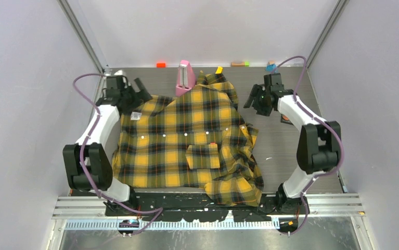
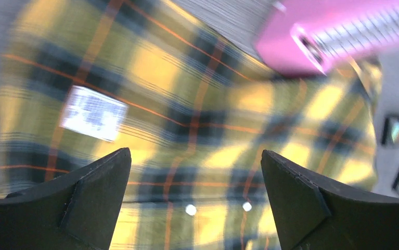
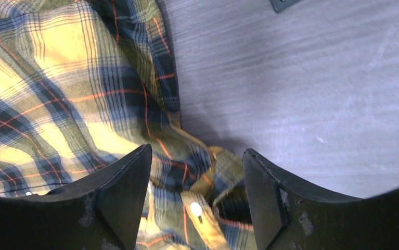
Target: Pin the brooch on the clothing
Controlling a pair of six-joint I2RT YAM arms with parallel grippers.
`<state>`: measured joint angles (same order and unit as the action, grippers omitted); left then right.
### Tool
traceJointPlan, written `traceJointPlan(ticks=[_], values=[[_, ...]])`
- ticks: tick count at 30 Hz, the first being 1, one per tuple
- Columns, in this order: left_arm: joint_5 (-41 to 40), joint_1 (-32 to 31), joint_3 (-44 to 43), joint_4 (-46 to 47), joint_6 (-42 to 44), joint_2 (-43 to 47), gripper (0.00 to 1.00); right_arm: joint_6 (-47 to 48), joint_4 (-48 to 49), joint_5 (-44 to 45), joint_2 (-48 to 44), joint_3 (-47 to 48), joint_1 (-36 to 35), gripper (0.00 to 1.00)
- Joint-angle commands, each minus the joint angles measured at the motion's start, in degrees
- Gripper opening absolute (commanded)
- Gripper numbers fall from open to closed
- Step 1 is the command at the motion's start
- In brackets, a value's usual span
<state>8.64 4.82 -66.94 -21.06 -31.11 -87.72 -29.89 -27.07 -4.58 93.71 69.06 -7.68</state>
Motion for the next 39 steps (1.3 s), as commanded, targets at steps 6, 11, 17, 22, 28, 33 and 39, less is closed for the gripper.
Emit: traceJointPlan(ticks=[6,11,17,22,28,33,39], values=[[3.8,-20.7,0.4,-3.4,2.7,1.7,1.0,6.3,3.2,-8.5,15.2,14.3,0.1,0.66],[5.3,-27.4,-2.3,-0.3,0.2,-4.5,1.0,7.1,1.5,-5.5,22.1,18.9,-1.2,0.63],[5.0,-33.7,-6.6,-0.4,0.5,-12.0,1.0,9.2,-1.7,-2.7,27.9,24.6,-2.6,0.59],[3.6,-35.5,-5.4,0.9,0.6,-14.5,1.0,10.8,-2.6,-0.5,29.1,25.7,-4.4,0.59],[1.8,-35.5,-1.2,2.7,1.1,-15.4,1.0,12.2,-6.0,4.2,32.6,28.8,-6.5,0.55],[0.8,-35.5,3.2,3.9,1.5,-14.8,1.0,11.9,-7.1,7.0,34.1,29.9,-6.6,0.35],[-2.4,-35.5,8.5,3.4,3.0,-12.3,1.0,13.3,-8.6,15.6,34.0,34.6,-6.3,0.01]])
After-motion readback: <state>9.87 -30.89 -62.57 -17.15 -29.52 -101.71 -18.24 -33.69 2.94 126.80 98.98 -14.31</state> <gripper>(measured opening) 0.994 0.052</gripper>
